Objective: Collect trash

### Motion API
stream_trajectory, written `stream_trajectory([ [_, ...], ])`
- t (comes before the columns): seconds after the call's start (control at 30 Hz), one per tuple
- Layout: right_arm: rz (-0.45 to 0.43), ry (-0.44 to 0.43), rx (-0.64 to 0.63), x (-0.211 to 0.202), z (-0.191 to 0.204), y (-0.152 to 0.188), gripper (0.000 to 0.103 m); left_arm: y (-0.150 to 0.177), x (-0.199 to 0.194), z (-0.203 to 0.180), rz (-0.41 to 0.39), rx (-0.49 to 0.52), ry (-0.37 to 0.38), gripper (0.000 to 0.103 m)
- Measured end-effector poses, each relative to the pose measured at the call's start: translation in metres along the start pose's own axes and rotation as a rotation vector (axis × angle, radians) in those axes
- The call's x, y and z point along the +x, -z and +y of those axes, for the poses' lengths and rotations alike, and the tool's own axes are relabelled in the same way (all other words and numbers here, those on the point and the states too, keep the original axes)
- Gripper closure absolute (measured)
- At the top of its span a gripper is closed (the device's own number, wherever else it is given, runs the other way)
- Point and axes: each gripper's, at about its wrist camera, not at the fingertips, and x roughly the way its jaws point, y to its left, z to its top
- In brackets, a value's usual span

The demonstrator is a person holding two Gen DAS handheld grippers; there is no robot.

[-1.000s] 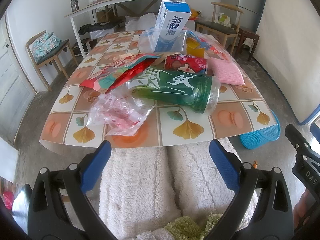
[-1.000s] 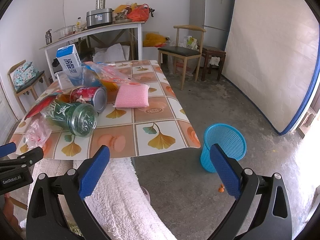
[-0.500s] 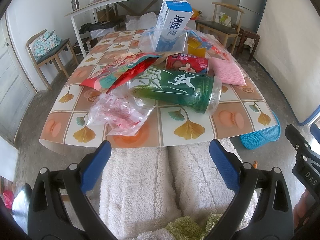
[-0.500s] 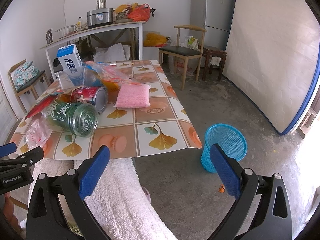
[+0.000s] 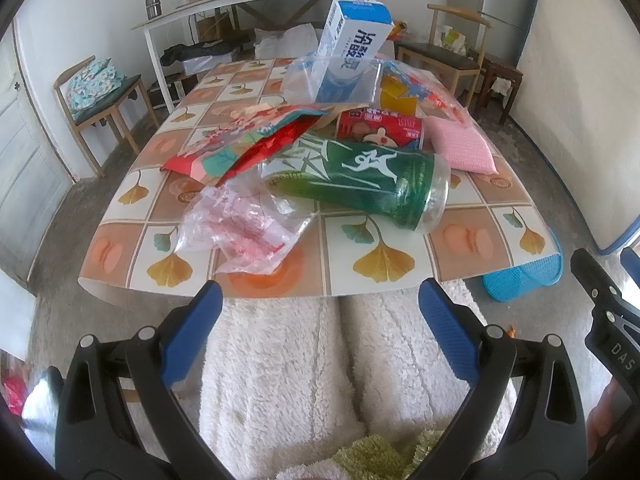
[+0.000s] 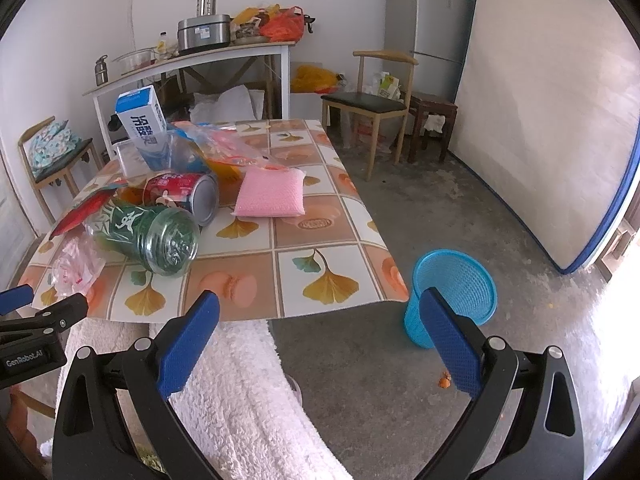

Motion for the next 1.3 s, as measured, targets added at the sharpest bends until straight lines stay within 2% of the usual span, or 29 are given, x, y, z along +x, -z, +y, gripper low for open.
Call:
stream_trajectory([
  [0.23, -0.055, -0.031, -0.063, 0.010, 0.017, -0.017, 0.005, -0.006, -0.004, 0.034, -0.078, -0.073, 0.002, 0.008],
  [0.33, -0.094, -0.073, -0.109, 0.016, 0.033, -0.027, 0.005, -0.009, -0.006, 0.060, -0.122, -0.126, 0.006, 0.008],
  [0.4, -0.130, -0.131, -0.142, 0.019, 0.044, -0.031, 0.005, -0.012, -0.003, 0.082, -0.143, -0.176, 0.010, 0.008],
  [0.43, -0.159, -0.194, -0.159, 0.019, 0.051, -0.034, 0.005, -0.013, -0.001, 0.093, -0.160, -0.191, 0.038, 0.008],
  [0.5, -0.185, -0.252, -0.171, 0.021, 0.062, -0.038, 0.005, -0.017, 0.004, 0.117, -0.199, -0.237, 0.117, 0.008],
  [0.63, -0.184, -0.313, -0.222, 0.026, 0.088, -0.046, 0.005, -0.030, 0.015, 0.155, -0.238, -0.367, 0.218, 0.008],
  [0.7, -0.165, -0.325, -0.246, 0.033, 0.100, -0.048, 0.005, -0.042, 0.028, 0.172, -0.210, -0.443, 0.296, 0.008],
  [0.83, -0.115, -0.330, -0.251, 0.045, 0.108, -0.051, 0.005, -0.063, 0.073, 0.201, -0.086, -0.602, 0.496, 0.009],
  [0.93, -0.101, -0.320, -0.243, 0.052, 0.110, -0.053, 0.005, -0.067, 0.103, 0.212, -0.012, -0.677, 0.539, 0.009],
  [1.03, -0.076, -0.310, -0.237, 0.061, 0.112, -0.052, 0.005, -0.068, 0.126, 0.211, 0.041, -0.723, 0.613, 0.021],
  [1.1, -0.058, -0.309, -0.236, 0.065, 0.110, -0.051, 0.005, -0.065, 0.142, 0.209, 0.074, -0.765, 0.661, 0.038],
  [1.13, -0.049, -0.309, -0.235, 0.067, 0.110, -0.051, 0.005, -0.065, 0.147, 0.211, 0.084, -0.780, 0.672, 0.043],
  [1.2, -0.045, -0.307, -0.237, 0.068, 0.111, -0.051, 0.005, -0.063, 0.156, 0.212, 0.097, -0.810, 0.681, 0.062],
  [1.3, -0.048, -0.300, -0.237, 0.068, 0.110, -0.051, 0.005, -0.060, 0.161, 0.210, 0.075, -0.839, 0.719, 0.078],
])
